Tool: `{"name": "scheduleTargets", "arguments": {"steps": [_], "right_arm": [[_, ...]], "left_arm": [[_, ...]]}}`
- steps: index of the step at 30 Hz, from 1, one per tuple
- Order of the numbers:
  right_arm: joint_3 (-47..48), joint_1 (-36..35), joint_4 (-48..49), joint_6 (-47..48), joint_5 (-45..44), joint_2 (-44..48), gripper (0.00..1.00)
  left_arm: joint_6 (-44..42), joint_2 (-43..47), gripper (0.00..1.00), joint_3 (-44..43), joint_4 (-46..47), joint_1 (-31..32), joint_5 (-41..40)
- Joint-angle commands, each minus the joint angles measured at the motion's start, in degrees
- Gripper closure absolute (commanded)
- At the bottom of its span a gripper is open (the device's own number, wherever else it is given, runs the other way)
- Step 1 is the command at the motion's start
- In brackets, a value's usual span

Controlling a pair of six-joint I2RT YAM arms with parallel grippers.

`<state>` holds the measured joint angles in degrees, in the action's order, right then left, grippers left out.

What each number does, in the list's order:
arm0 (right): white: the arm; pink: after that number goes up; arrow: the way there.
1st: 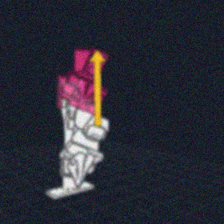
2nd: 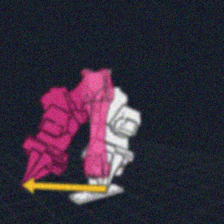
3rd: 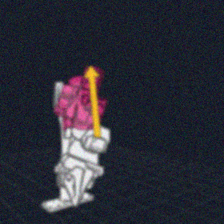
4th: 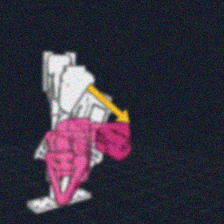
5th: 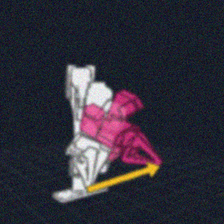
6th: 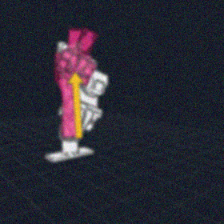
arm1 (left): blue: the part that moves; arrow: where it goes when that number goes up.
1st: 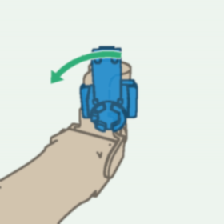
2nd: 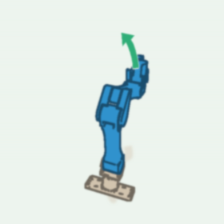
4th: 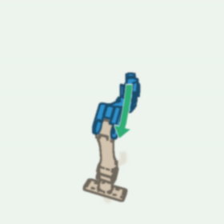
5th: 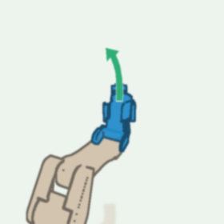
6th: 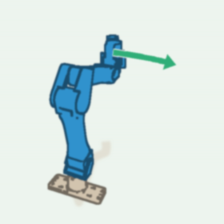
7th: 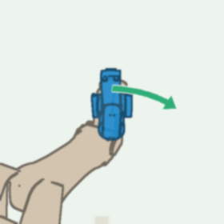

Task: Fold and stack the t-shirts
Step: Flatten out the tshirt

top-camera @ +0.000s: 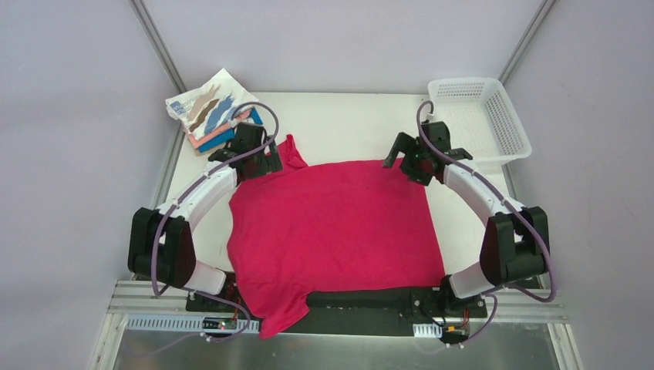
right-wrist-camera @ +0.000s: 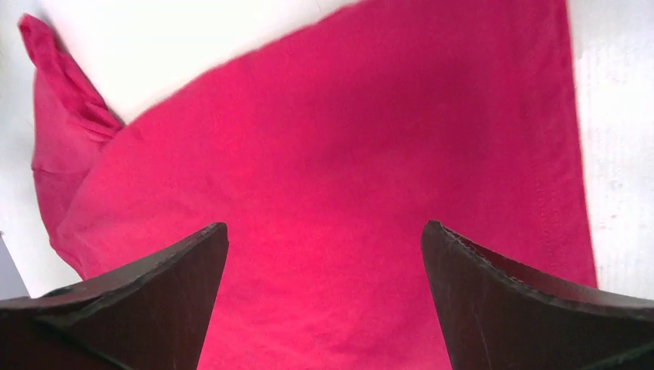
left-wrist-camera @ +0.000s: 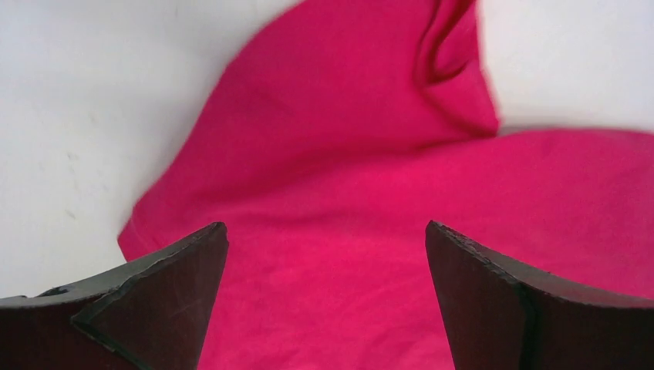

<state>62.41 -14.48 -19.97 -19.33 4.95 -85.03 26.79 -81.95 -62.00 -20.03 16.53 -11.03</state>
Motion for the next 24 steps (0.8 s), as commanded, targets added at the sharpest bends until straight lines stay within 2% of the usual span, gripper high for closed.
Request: {"name": "scheduleTargets", "arguments": {"steps": [1, 5, 9, 18, 24], "right_arm": [[-0.8, -0.6, 0.2, -0.8, 1.8, -2.7, 0.00], [-0.6, -0.6, 0.3, -2.1, -1.3, -8.3, 0.01], [1.2, 0.4, -0.4, -3.1, -3.9, -14.0, 0.01], [8.5, 3.5, -3.3, -3.5, -6.8, -22.8, 0.01], [17.4, 5.9, -6.4, -3.2, -6.3, -29.5, 0.01]], "left_arm": [[6.0, -1.7, 0.01, 5.7, 0.2, -0.2, 3.9], [6.9, -5.8, 0.01, 7.4, 4.0, -2.0, 7.8], [7.4, -13.8, 0.01, 4.7, 4.9, -4.2, 10.6], [4.7, -26.2, 0.01, -6.6, 4.7, -6.5, 10.8], [3.1, -34.4, 0.01, -16.9, 3.0, -6.8, 12.6]]}}
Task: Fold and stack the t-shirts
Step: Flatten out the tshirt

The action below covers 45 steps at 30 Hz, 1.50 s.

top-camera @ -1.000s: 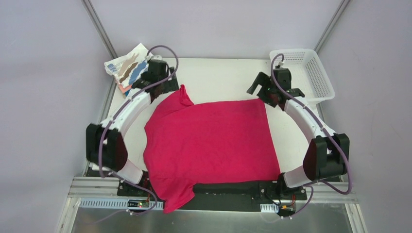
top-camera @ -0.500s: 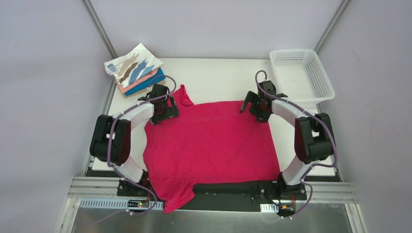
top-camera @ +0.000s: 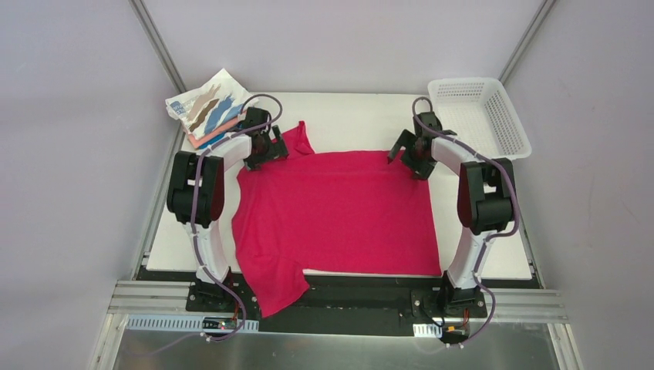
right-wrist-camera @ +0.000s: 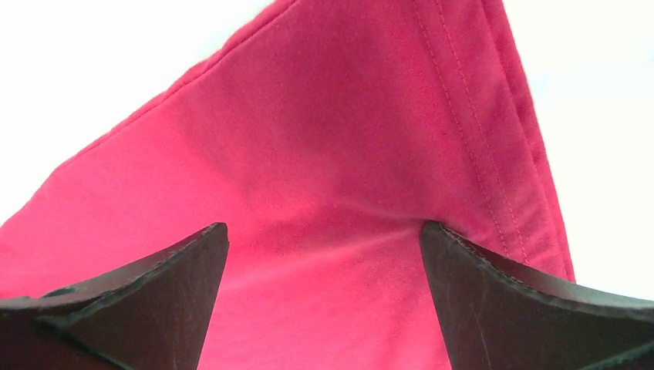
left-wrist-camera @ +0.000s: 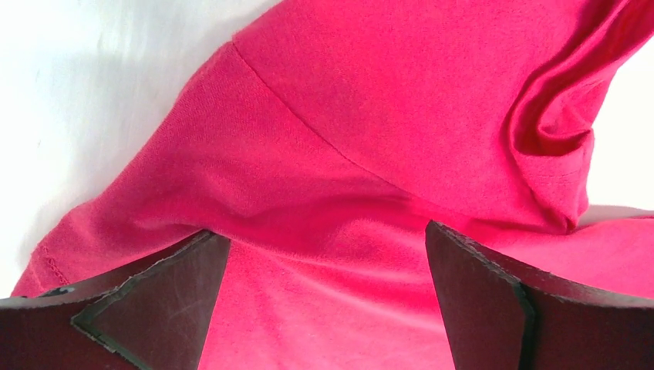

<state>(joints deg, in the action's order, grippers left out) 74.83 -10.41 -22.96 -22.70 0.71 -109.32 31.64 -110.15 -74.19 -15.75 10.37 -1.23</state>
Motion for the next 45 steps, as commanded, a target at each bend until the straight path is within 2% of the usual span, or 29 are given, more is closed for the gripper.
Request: {"name": "scheduleTargets", "arguments": {"steps": [1, 7, 13, 16, 20, 24, 27, 30, 35, 38, 45], "right_arm": [[6.9, 2.2, -4.1, 0.4, -1.8, -6.5, 0.00], [20.8, 3.9, -8.5, 1.1, -1.2, -15.0, 0.01], [30.5, 5.8, -10.2, 1.2, -1.2, -20.5, 0.00], [34.2, 6.1, -10.2, 2.7, 1.5, -22.1, 0.01], [38.8, 6.0, -12.1, 4.6, 1.8, -23.3, 0.01], [38.9, 5.2, -12.7, 6.4, 2.6, -19.4, 0.01], [36.6, 3.3, -12.8, 9.0, 1.5, -14.0, 0.00], [31.5, 1.2, -12.5, 9.1, -1.9, -7.3, 0.00], [15.8, -1.1, -8.2, 5.7, -3.8, 5.3, 0.01], [7.9, -3.1, -6.5, 4.3, -2.5, 9.9, 0.01], [-12.2, -7.3, -1.5, -1.6, -5.6, 20.0, 0.00]], "left_arm": [[-1.9, -7.5, 0.01, -6.6, -1.6, -0.7, 2.9], [-2.0, -14.8, 0.01, -17.2, -4.3, -2.1, 4.8], [-2.6, -20.8, 0.01, -27.0, -5.4, -2.7, 7.9], [-3.1, -23.3, 0.01, -31.2, -6.0, -2.7, 8.6], [-3.9, -24.2, 0.01, -34.9, -7.0, -2.8, 8.7], [-4.9, -20.0, 0.01, -34.8, -7.3, -2.8, 11.5], [-5.3, -13.9, 0.01, -31.3, -7.4, -2.2, 12.5], [-5.5, -5.9, 0.01, -24.3, -7.4, -1.0, 10.8], [-5.0, 5.9, 0.01, -12.1, -7.4, 2.1, 8.4], [-4.1, 10.7, 0.01, -6.0, -7.4, 3.9, 8.7], [0.2, 20.3, 0.01, 11.0, -6.1, 8.8, 5.2]]}}
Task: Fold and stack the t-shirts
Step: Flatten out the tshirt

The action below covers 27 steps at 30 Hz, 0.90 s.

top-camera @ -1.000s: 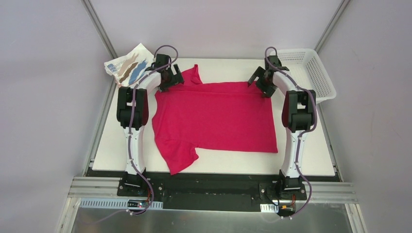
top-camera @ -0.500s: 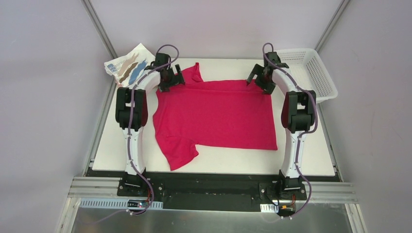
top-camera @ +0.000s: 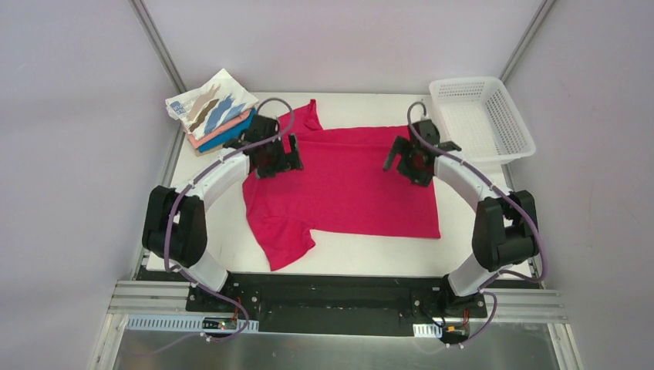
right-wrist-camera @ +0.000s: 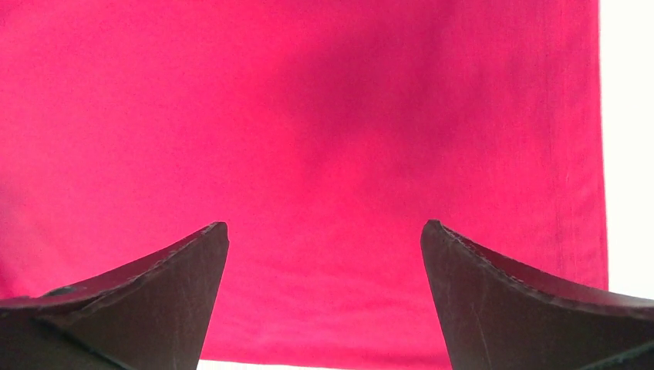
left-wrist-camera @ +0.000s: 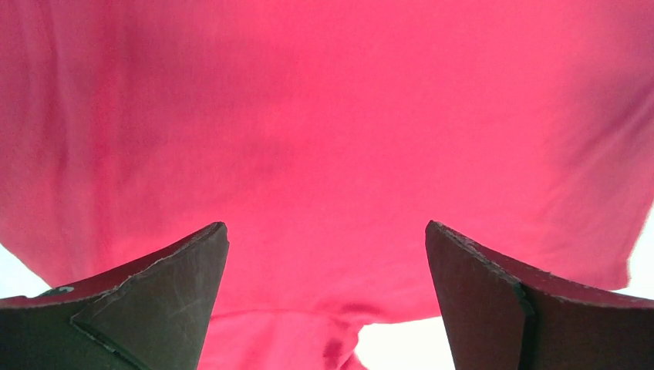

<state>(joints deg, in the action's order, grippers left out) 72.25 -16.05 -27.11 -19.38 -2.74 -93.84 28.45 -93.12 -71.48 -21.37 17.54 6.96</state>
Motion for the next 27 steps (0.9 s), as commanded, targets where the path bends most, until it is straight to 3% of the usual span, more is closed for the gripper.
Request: {"name": "scheduleTargets", "arguments": {"steps": [1, 7, 15, 21, 27], "right_arm": [[-12.0, -1.9, 3.1, -5.8, -2.1, 5.6, 0.00], [-24.7, -3.5, 4.0, -9.0, -1.6, 11.3, 0.01], [-35.4, -4.8, 0.6, -14.5, -0.4, 17.7, 0.01], [-37.1, -4.8, -2.6, -16.0, -1.6, 22.8, 0.00], [-32.0, -4.9, -3.5, -13.9, -2.6, 24.6, 0.00]], "left_arm": [[4.1, 4.2, 0.01, 10.8, 0.1, 1.9, -3.2], [8.2, 10.1, 0.01, 25.4, 2.8, 2.1, -3.4], [13.2, 18.1, 0.01, 37.8, 2.0, 2.4, 2.3], [13.9, 25.0, 0.01, 39.0, -1.7, 2.4, 1.7], [11.1, 25.5, 0.01, 33.4, -1.8, 2.5, 3.3]]}}
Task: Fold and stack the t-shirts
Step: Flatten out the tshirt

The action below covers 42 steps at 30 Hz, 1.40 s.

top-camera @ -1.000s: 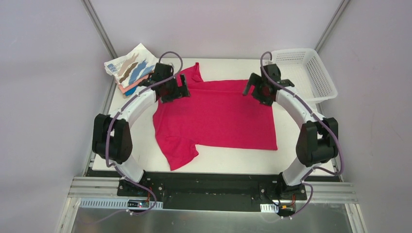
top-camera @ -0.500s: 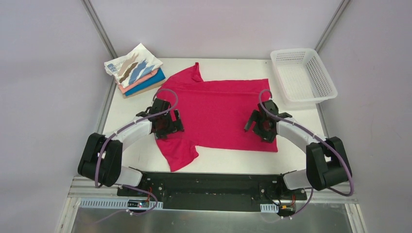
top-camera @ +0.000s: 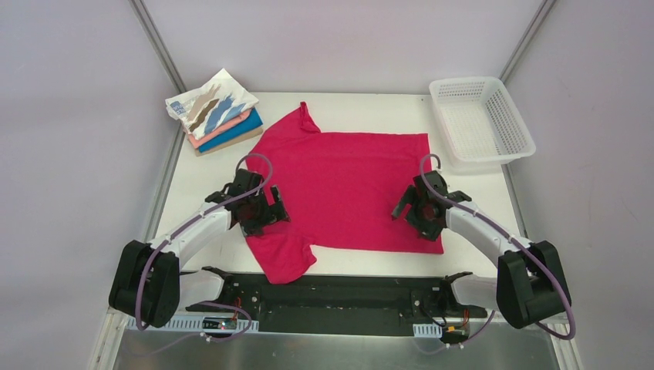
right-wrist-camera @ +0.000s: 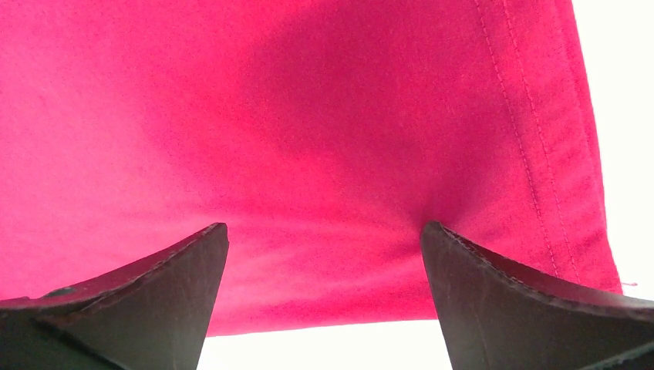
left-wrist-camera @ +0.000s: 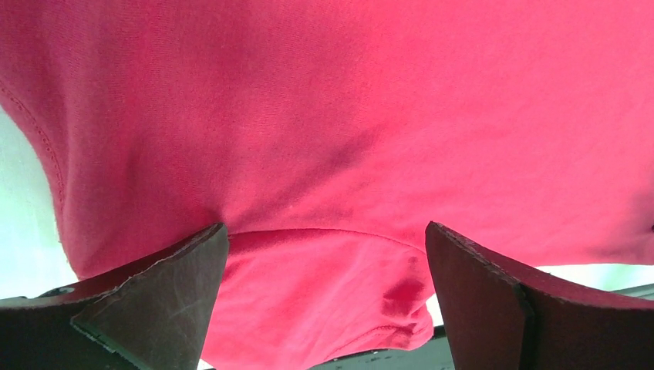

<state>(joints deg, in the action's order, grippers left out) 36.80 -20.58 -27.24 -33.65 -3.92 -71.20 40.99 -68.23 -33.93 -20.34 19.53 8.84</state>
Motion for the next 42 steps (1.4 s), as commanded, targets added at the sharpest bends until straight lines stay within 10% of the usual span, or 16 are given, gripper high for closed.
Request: {"name": "scheduleTargets", "arguments": {"steps": [1, 12, 23, 42], "right_arm": [[4.4, -0.3, -3.2, 1.1, -1.5, 2.3, 0.00], [7.7, -0.3, 4.8, 8.9, -0.6, 0.4, 0.00], [8.4, 0.2, 7.5, 9.7, -2.0, -8.3, 0.00], [8.5, 2.7, 7.3, 9.6, -0.7, -12.7, 0.01]], "left_arm": [[-2.0, 0.2, 0.01, -6.7, -2.9, 0.5, 0.6], [-9.5, -26.3, 0.01, -44.1, 0.6, -0.2, -11.3], [-10.9, -65.0, 0.01, -90.0, 0.9, -5.0, -6.0], [-4.5, -78.1, 0.01, -95.0, 11.5, -5.8, 7.4]]}}
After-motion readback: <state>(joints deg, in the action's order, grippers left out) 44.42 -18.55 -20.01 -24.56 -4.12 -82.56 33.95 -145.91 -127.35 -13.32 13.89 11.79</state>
